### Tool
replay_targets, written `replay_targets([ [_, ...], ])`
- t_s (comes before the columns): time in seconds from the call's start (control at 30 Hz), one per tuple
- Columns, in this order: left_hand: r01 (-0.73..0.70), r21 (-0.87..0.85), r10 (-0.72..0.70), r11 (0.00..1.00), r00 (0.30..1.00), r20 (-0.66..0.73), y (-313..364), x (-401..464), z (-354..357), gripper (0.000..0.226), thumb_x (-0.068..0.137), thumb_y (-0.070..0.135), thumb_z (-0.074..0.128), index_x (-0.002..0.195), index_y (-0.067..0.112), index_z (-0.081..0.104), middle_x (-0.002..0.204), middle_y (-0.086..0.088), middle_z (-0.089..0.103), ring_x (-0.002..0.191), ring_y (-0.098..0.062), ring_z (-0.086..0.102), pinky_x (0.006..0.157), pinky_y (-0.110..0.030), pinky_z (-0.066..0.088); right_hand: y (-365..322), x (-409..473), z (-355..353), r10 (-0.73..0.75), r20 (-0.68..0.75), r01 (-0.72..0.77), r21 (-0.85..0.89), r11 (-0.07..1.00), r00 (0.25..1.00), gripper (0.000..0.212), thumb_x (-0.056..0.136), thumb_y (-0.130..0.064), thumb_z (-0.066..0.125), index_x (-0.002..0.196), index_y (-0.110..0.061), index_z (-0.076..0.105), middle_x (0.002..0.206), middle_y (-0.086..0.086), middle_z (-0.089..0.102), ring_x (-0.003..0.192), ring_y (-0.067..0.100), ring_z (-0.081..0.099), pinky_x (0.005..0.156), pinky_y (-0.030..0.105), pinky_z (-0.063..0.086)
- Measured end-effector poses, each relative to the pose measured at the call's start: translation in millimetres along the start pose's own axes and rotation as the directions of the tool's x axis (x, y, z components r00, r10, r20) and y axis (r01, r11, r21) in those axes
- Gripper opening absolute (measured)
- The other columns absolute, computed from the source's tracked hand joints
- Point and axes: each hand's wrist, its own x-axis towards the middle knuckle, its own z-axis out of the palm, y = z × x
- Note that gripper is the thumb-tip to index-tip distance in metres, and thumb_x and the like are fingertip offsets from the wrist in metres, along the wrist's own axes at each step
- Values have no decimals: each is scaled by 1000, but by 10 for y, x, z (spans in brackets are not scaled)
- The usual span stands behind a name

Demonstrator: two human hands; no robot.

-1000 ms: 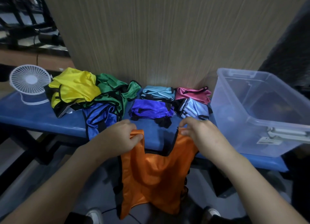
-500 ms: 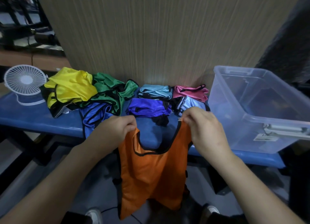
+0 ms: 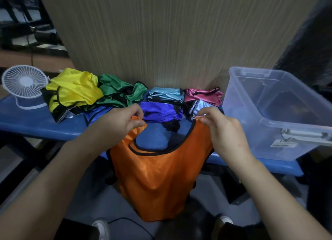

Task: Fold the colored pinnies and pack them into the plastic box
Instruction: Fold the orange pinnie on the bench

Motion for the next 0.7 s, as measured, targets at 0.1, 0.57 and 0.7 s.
replay_targets([
  [0.1,75,61,-81,995,992,99,-81,-1,-98,18,96,33,61,109,21,60,102,0,62,98,-19,56,81,-34,38,21,2,-45,-80,-75,70,-128,989,994,16,96,-27,56,96,-18,69,64,-8,48,61,33,58,57,34,43],
  [0.57,-93,-105,74,990,982,-176,39,-86,28,10,93,28,66,88,23,59,62,2,57,67,-10,56,56,-23,35,-60,-15,212,174,123,-212,478,853,977,26,99,-6,55,82,-26,59,70,-7,56,63,7,47,61,24,38],
  [0.7,-92,-203,81,975,995,-65,97,-81,43,13,92,15,68,92,23,58,77,7,63,78,0,58,65,-11,39,-116,-43,270,138,197,-219,483,848,971,24,100,-5,53,84,-23,56,64,-8,51,54,2,39,54,20,32],
])
